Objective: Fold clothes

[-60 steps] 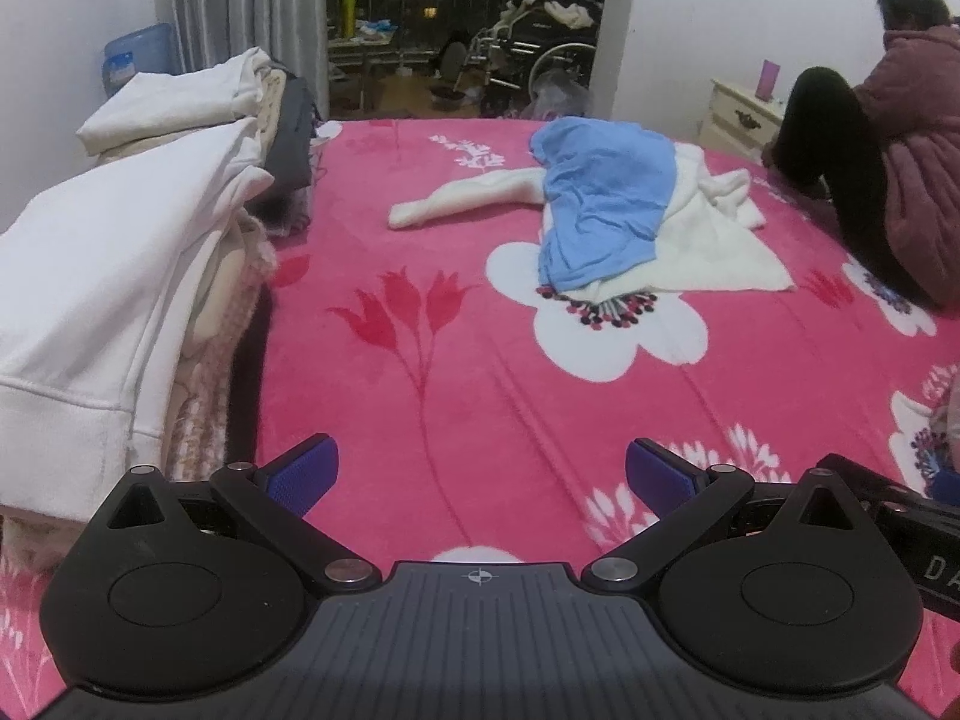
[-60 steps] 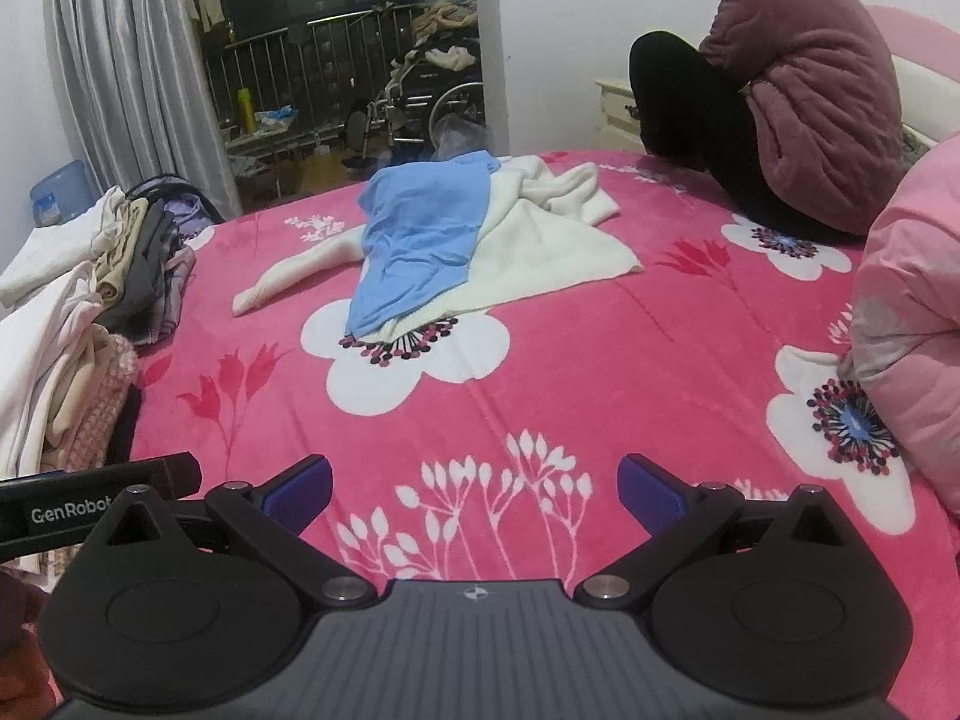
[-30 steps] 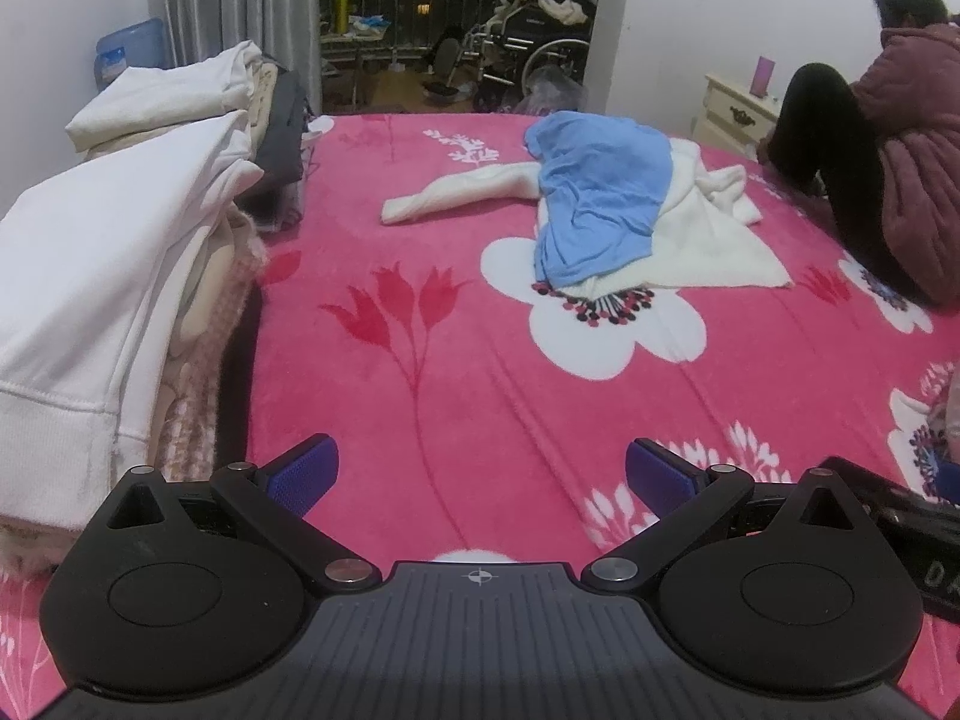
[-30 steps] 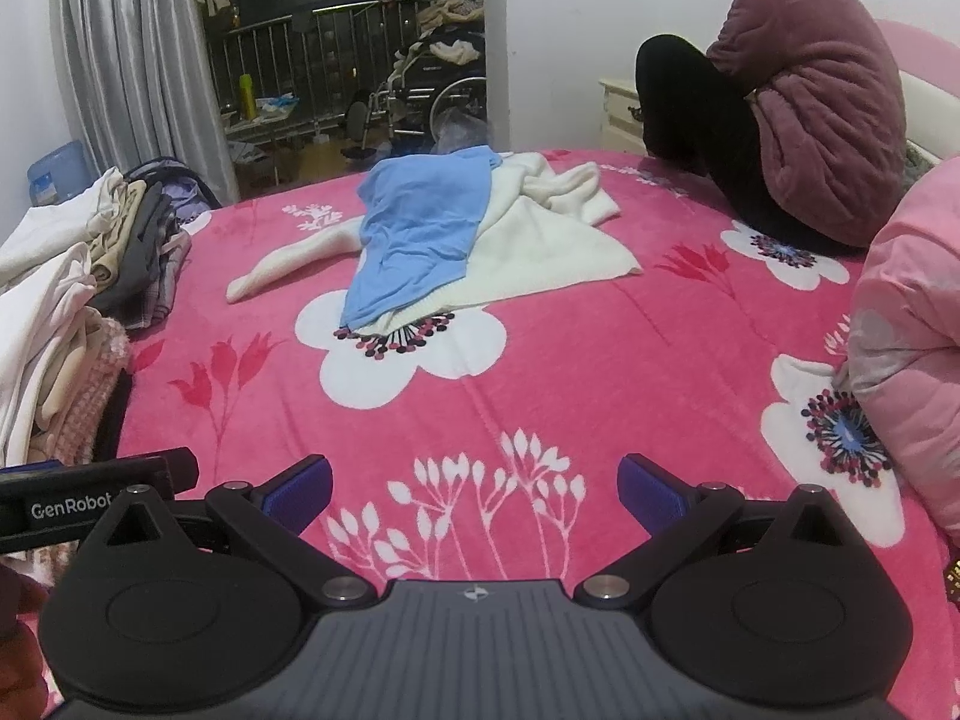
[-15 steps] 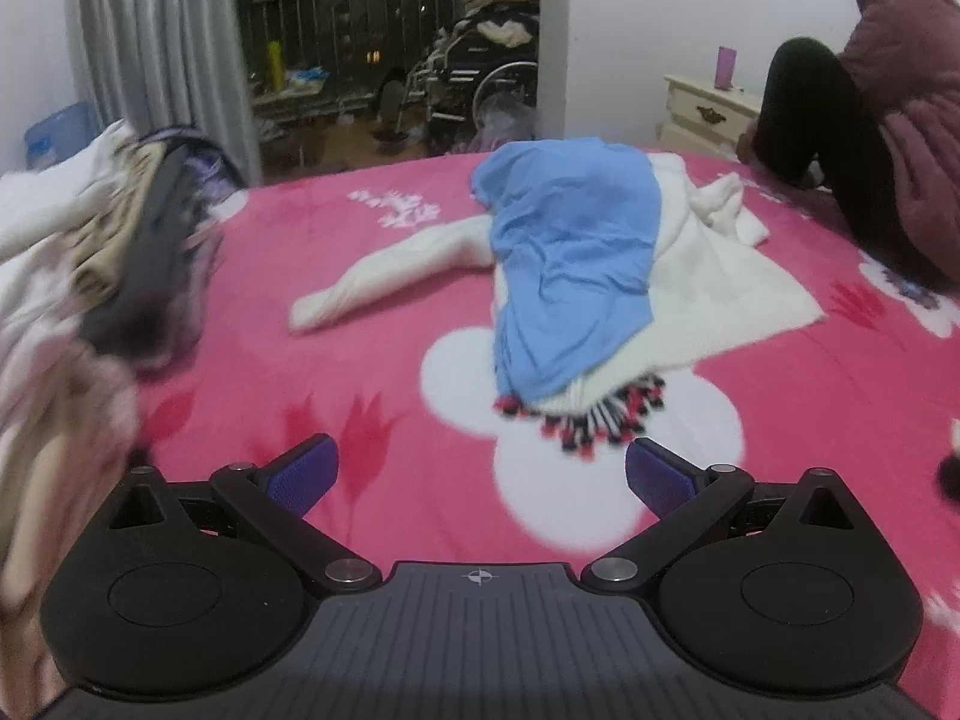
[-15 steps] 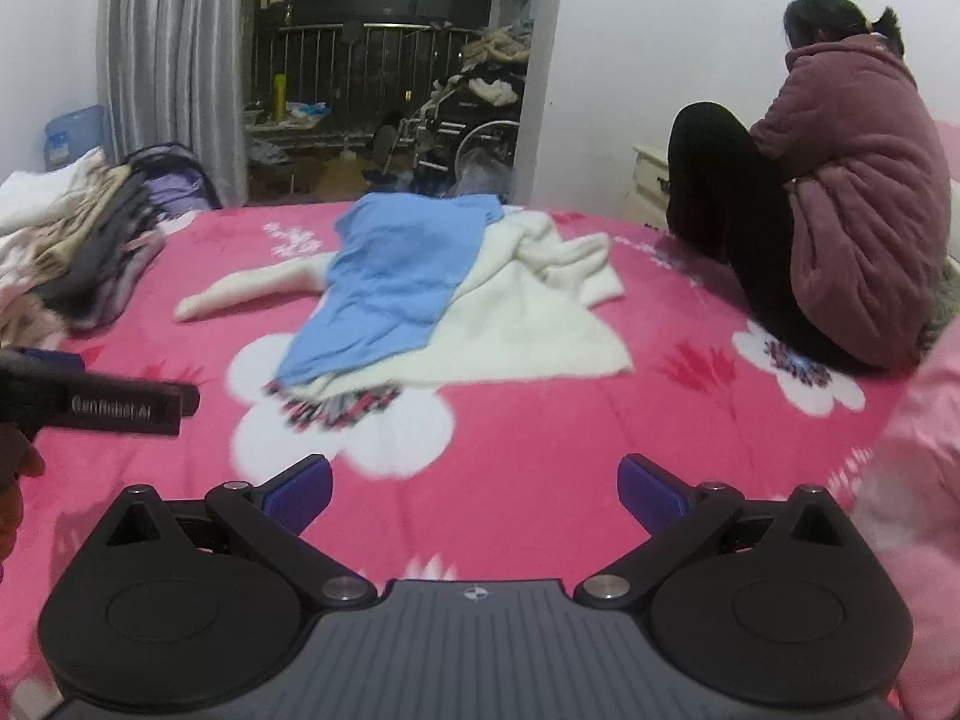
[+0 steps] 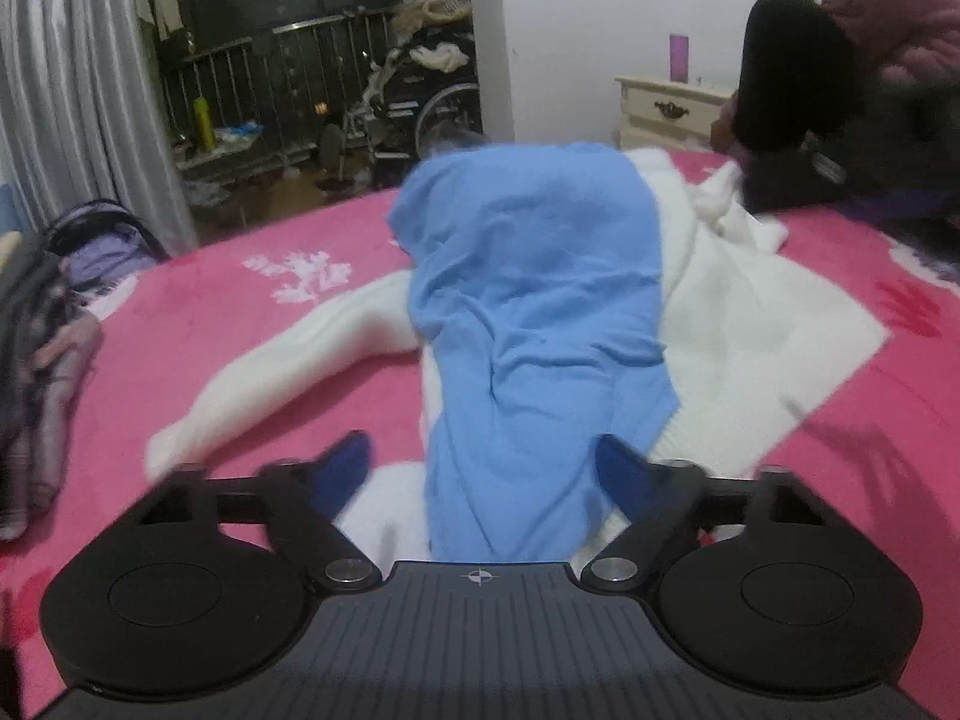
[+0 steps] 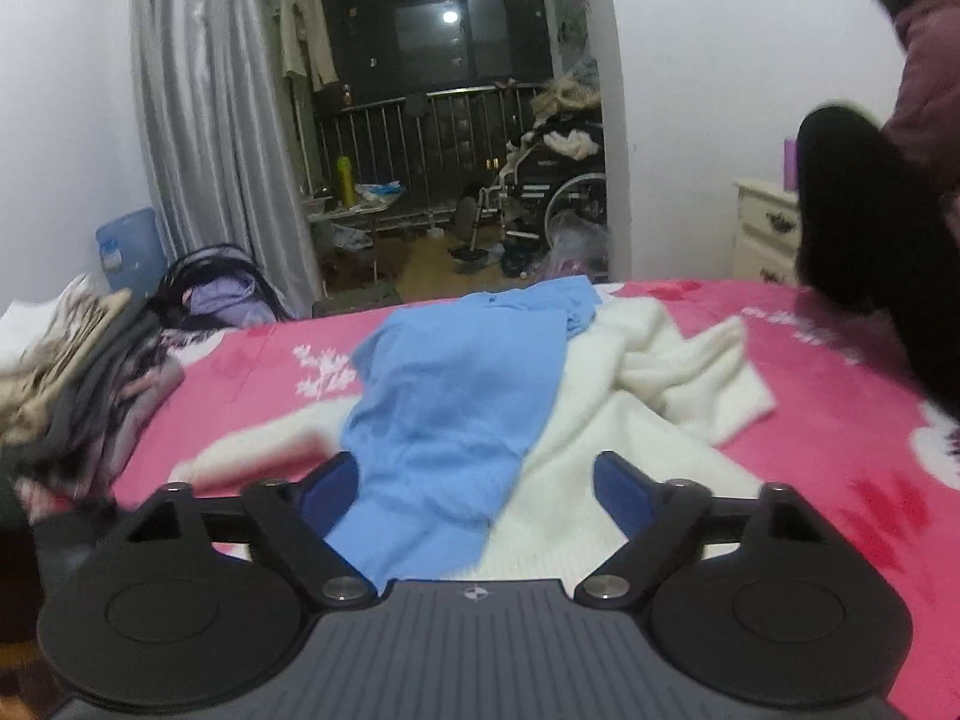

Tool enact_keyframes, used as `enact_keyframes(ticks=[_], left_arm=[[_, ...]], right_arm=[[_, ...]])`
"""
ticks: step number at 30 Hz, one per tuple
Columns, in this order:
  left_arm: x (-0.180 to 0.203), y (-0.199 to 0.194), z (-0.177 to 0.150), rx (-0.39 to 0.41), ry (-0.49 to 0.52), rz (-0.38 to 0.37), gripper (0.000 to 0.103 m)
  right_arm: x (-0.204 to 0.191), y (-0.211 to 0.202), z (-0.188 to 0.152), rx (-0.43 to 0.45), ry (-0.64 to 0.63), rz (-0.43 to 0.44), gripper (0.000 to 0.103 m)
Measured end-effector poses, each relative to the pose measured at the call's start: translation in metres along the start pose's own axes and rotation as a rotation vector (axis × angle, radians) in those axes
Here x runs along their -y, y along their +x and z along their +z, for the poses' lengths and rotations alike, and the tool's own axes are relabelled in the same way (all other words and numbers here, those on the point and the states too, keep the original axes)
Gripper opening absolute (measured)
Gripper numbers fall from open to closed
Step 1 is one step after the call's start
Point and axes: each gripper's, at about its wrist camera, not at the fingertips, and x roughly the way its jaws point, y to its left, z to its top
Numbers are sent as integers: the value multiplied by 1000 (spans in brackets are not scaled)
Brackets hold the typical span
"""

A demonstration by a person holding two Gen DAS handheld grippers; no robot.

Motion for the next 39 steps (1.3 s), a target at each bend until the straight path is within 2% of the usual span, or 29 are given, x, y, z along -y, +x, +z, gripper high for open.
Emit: enact_keyframes(ticks=[2,3,8,11,12,14,16,17,18,19,21,22,23,24,27,28,33,36,39], left_arm=[[-3,15,0,-31,-8,-14,58],[-7,21,-1,-45,-26,-33,57],[-22,30,-12,-50,-122,-101,60],[-28,29,-13,-48,-158,-120,68],[-29,29,-14,-49,-170,-129,69],[-31,30,-15,-44,-176,-144,69],[-28,29,-15,-29,-154,-146,64],[-26,29,-15,-24,-150,-148,56],[-25,29,-14,-21,-151,-152,48],[-23,27,-14,-16,-148,-149,44],[-15,23,-12,-1,-127,-135,26],[-11,21,-12,8,-112,-125,23],[-9,19,-11,11,-101,-116,19],[-6,18,-11,14,-92,-109,17],[-10,11,-7,2,-112,-135,14],[-13,8,-6,2,-125,-153,14],[-21,-24,1,33,-140,-219,13],[-23,-45,1,43,-160,-278,12],[-21,-72,-2,64,-150,-318,7]], right_arm=[[8,31,7,-33,36,5,71],[12,47,10,-53,51,7,70],[17,106,14,-143,82,-14,70],[22,135,10,-213,127,-29,71],[22,140,8,-220,134,-29,74],[19,144,4,-220,118,-28,79],[10,145,1,-219,62,-42,79],[5,146,0,-218,20,-60,74],[-2,146,0,-218,-29,-84,64],[-8,146,0,-218,-79,-108,59],[-13,143,-1,-217,-123,-136,40],[-14,139,-2,-214,-128,-147,34],[-14,136,-2,-212,-128,-156,23],[-12,133,-3,-210,-124,-161,16],[0,122,0,-199,-44,-118,9],[6,118,2,-196,-9,-99,3],[26,85,6,-142,166,26,3],[34,56,7,-104,244,132,2],[41,24,6,-78,301,228,1]])
